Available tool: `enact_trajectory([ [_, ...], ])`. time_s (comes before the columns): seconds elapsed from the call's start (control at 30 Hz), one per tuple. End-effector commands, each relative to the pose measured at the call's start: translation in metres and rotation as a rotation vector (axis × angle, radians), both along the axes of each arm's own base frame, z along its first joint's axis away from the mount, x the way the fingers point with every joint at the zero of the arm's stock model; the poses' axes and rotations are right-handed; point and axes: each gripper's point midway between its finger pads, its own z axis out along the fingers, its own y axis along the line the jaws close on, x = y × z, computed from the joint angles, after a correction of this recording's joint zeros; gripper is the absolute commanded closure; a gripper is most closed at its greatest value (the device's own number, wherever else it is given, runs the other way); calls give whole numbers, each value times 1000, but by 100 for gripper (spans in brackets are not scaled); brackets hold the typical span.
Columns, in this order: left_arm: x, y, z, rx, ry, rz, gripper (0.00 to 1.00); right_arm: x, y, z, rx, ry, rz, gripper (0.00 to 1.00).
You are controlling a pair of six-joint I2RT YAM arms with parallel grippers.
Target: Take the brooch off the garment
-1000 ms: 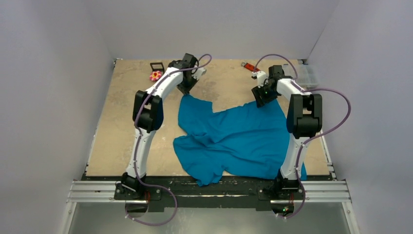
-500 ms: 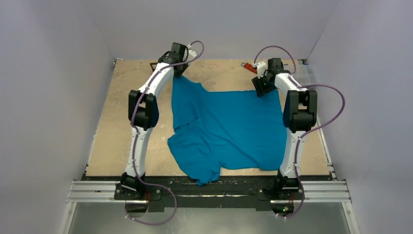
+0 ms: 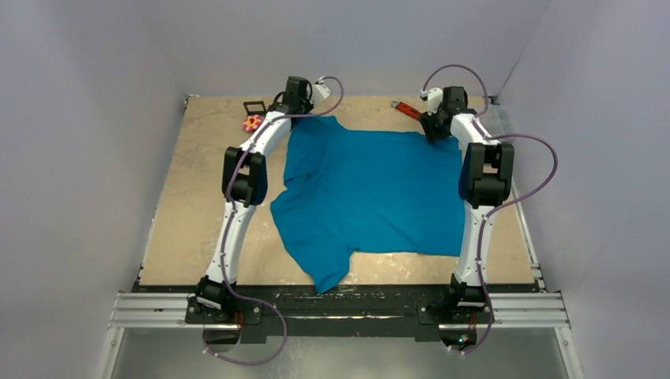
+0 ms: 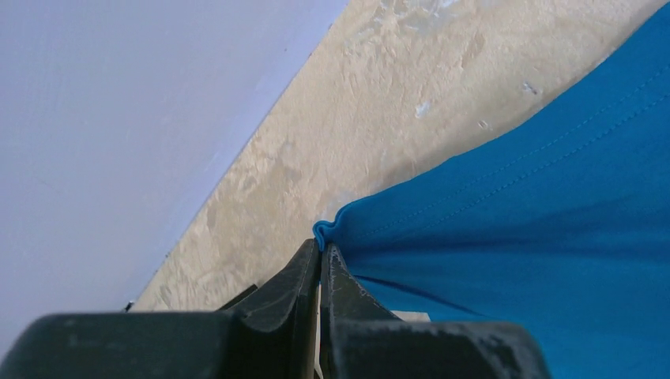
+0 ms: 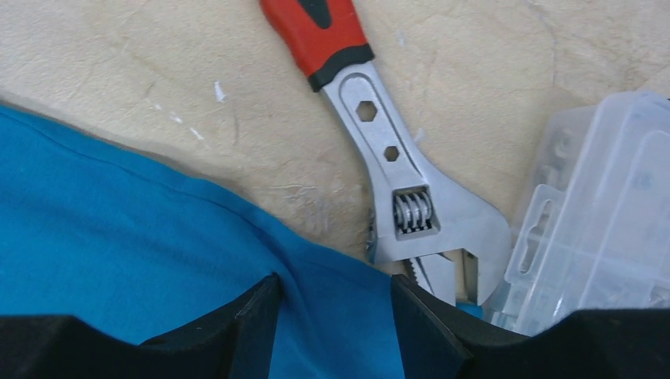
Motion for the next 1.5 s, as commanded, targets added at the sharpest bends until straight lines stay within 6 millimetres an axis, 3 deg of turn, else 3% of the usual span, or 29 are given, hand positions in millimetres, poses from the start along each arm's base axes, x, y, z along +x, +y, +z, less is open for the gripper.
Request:
enact_trajectory([
  [0.0, 34, -1, 52, 33, -213, -30, 100, -7, -21, -24, -36, 65, -58, 42],
  [0.1, 41, -3, 64, 15, -260, -29, 78, -5, -11, -11, 13, 48, -28, 35],
  [0.2, 36, -9, 94, -67, -280, -25, 33, -7, -4, 9, 46, 28, -7, 24],
  [0.27, 21, -13, 127, -130, -283, -27, 20, -8, 4, 24, 74, 11, 11, 20],
  [0.33, 0, -7, 147, -176, -246, 5, 17, -10, 12, 42, 102, -8, 32, 17],
  [0.37, -16, -4, 155, -213, -210, 24, 17, -11, 15, 51, 114, -20, 40, 16],
  [0.47, -81, -1, 154, -355, -2, 45, 18, -21, 33, 76, 165, -50, 80, 15],
  [0.6, -173, -9, 124, -585, 322, 81, 35, -43, 70, 101, 258, -36, 164, 16],
  [0.67, -204, -11, 98, -646, 452, 146, 39, -57, 93, 103, 293, 1, 206, 16],
  [0.73, -221, -12, 81, -686, 528, 217, 44, -71, 108, 104, 328, 37, 234, 17],
  [0.83, -236, -14, 56, -743, 604, 296, 50, -90, 122, 97, 350, 90, 257, 17],
  [0.97, -241, -11, 29, -780, 673, 381, 58, -114, 129, 85, 357, 159, 275, 19],
  [1.27, -231, 11, -11, -754, 711, 503, 68, -164, 117, 58, 309, 272, 280, 21],
  [1.47, -234, 5, -21, -772, 768, 512, 67, -182, 104, 44, 251, 319, 276, 22],
])
